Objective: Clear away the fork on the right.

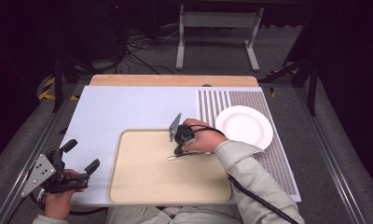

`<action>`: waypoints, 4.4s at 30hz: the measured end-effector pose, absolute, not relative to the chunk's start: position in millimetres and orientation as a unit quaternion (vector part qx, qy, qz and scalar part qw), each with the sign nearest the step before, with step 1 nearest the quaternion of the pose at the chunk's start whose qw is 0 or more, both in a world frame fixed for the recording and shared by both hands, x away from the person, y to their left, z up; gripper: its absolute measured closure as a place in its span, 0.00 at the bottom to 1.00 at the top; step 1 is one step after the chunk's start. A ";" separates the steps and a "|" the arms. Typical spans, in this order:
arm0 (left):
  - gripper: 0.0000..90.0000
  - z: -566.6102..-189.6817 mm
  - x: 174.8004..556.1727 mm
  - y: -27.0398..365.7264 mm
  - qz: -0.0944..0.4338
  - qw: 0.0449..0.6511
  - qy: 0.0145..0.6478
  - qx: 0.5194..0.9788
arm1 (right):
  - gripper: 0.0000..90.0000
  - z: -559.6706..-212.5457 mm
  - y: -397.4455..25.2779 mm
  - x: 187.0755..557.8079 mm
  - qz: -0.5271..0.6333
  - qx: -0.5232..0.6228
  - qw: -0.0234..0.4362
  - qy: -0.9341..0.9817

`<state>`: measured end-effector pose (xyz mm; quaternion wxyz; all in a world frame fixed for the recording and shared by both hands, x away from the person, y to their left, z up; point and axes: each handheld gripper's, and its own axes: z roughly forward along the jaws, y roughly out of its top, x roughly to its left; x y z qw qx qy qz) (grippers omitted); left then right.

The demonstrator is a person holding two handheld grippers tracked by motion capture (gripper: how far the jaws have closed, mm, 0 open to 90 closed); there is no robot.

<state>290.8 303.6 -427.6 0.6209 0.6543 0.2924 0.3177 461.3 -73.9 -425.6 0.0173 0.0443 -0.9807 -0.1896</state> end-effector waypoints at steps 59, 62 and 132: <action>0.01 -428.0 292.0 301.3 0.318 0.618 0.294 0.656 | 1.00 -421.4 -143.9 409.8 -0.126 0.059 0.090 -0.986; 0.01 -428.0 292.0 301.3 0.317 0.618 0.294 0.657 | 1.00 -421.6 -144.6 409.2 -0.129 0.058 0.087 -0.986; 0.01 -424.8 300.3 297.5 0.322 0.620 0.287 0.656 | 0.07 -385.5 -329.7 333.8 -0.542 -0.282 -0.299 -0.733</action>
